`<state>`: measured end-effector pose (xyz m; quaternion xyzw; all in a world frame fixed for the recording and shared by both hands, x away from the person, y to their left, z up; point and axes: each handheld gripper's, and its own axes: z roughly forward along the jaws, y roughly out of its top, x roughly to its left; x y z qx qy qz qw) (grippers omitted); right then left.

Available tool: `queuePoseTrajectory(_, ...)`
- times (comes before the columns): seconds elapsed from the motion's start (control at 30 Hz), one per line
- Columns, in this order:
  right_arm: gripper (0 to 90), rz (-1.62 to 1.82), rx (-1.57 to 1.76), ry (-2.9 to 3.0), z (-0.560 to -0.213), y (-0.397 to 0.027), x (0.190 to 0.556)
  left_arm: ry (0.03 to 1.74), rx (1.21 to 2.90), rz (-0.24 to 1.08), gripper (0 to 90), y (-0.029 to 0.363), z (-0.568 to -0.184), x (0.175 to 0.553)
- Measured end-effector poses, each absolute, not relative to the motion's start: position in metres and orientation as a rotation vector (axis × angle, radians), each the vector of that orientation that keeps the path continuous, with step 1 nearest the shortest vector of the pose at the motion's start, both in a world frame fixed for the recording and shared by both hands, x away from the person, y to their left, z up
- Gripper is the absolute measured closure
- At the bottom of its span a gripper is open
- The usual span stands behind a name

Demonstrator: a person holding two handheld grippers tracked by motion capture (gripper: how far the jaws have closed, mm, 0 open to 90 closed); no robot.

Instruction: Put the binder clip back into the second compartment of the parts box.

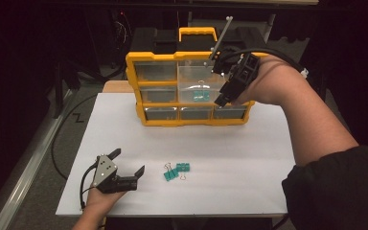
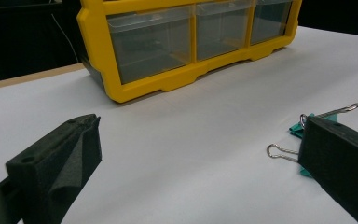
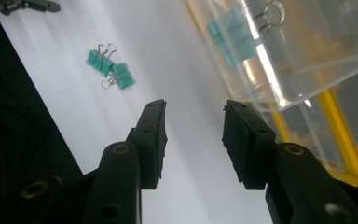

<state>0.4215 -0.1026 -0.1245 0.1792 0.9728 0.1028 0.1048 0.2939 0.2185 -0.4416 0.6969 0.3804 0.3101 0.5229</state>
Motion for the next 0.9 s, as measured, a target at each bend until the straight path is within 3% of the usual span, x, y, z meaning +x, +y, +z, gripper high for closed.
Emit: queuePoseTrajectory(0.9, 50.6, 0.271, 0.481, 2.946, -0.208, -0.100, 0.401, 0.904, 1.674, 0.742, 0.3, 0.217, -0.441, 0.293)
